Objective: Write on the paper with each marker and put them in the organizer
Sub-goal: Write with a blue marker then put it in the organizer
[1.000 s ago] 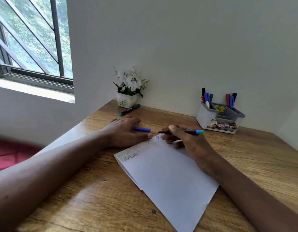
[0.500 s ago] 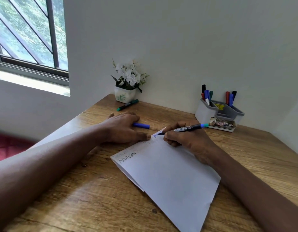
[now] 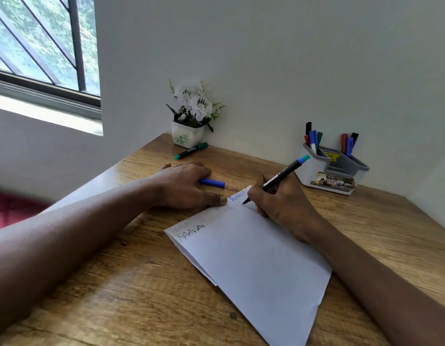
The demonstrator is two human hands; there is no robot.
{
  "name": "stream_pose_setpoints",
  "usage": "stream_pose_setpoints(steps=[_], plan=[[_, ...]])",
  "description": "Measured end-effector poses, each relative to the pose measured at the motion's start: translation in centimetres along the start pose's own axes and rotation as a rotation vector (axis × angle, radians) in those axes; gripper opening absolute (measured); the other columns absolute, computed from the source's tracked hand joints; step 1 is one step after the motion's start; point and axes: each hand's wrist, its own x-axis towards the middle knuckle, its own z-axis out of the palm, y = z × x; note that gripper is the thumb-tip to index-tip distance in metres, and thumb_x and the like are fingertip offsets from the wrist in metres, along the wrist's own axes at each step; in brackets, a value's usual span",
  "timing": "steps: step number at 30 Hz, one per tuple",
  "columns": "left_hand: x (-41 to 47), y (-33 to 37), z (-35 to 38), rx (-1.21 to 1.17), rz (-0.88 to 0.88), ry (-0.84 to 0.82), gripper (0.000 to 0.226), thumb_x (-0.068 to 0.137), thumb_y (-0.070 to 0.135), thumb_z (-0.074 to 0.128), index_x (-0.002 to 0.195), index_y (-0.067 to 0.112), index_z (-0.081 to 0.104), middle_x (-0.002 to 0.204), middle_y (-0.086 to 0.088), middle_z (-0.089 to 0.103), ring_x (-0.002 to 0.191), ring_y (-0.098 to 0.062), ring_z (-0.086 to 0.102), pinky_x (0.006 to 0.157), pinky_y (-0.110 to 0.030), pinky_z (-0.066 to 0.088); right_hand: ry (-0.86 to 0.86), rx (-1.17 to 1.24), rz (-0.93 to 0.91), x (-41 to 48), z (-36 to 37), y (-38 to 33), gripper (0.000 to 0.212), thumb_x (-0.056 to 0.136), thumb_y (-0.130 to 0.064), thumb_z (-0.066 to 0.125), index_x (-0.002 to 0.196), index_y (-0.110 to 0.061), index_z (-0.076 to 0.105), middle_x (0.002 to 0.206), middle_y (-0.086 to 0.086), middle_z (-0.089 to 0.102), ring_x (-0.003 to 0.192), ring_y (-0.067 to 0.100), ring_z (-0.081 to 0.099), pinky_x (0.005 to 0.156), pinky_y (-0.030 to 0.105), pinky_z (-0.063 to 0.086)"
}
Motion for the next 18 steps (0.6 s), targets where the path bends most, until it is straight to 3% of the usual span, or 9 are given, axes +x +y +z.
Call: stream_pose_setpoints(steps=[5, 18], plan=[[-0.26, -0.01, -0.10, -0.013, -0.006, -0.008, 0.081, 0.084, 0.076, 0.053, 0.147, 0.026, 0.046, 0.158, 0.004, 0.040, 0.142, -0.020, 0.040, 0.119, -0.050, 0.028, -0.016, -0.009, -0.015, -0.05, 0.13, 0.21, 0.019, 0.086, -0.011, 0.067, 0.068, -0.010, 0.063, 0.054, 0.004, 0.063, 0.049, 0.013, 0.053, 0.053, 0.031, 0.046], [-0.18, 0.07, -0.20, -0.001, -0.022, -0.041, 0.087, 0.085, 0.077, 0.052, 0.156, 0.029, 0.035, 0.165, 0.004, 0.030, 0.149, -0.020, 0.031, 0.122, -0.051, 0.023, 0.035, -0.007, -0.014, -0.13, 0.12, -0.06, 0.024, 0.087, -0.008, 0.067, 0.065, -0.012, 0.059, 0.050, 0.000, 0.061, 0.044, 0.010, 0.053, 0.049, 0.026, 0.045]])
